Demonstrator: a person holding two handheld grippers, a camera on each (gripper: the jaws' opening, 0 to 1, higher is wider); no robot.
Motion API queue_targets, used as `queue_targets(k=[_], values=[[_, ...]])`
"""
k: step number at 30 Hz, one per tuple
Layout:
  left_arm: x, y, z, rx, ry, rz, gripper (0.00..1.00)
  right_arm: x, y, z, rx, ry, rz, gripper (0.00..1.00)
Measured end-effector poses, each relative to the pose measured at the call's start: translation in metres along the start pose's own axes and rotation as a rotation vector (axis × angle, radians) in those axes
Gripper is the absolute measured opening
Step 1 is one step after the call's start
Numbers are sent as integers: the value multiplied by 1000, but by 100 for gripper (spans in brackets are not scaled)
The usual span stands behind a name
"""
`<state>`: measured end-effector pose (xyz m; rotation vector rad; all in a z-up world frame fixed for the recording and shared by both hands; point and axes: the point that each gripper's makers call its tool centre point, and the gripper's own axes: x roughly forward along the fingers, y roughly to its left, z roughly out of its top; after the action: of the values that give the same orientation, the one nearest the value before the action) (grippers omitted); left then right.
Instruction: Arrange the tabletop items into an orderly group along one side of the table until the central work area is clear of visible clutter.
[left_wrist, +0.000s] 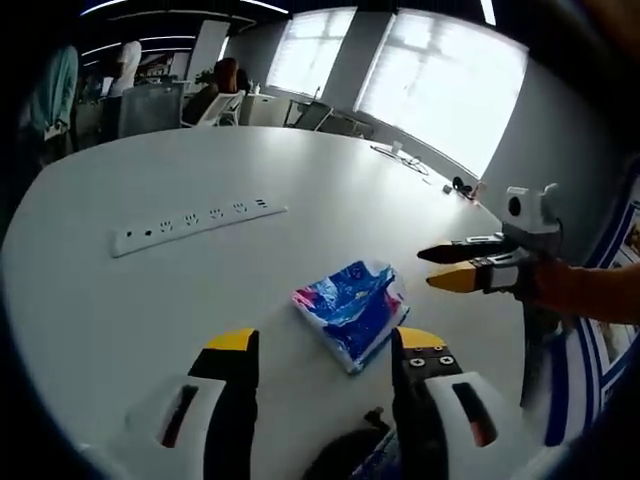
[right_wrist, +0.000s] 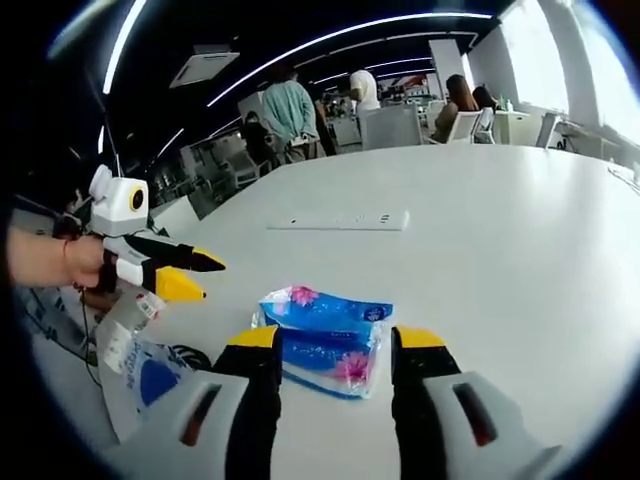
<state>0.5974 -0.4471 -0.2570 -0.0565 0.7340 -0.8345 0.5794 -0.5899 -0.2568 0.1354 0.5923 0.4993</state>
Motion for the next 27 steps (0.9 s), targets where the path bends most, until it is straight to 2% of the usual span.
queue_targets(k=[15, 27], values=[[-41, 4, 5, 13, -40, 26, 54, -15, 29, 16, -39, -29, 41, 42], [-79, 1, 11, 12, -83, 56, 55, -28, 51, 21, -58, -38, 67, 42]])
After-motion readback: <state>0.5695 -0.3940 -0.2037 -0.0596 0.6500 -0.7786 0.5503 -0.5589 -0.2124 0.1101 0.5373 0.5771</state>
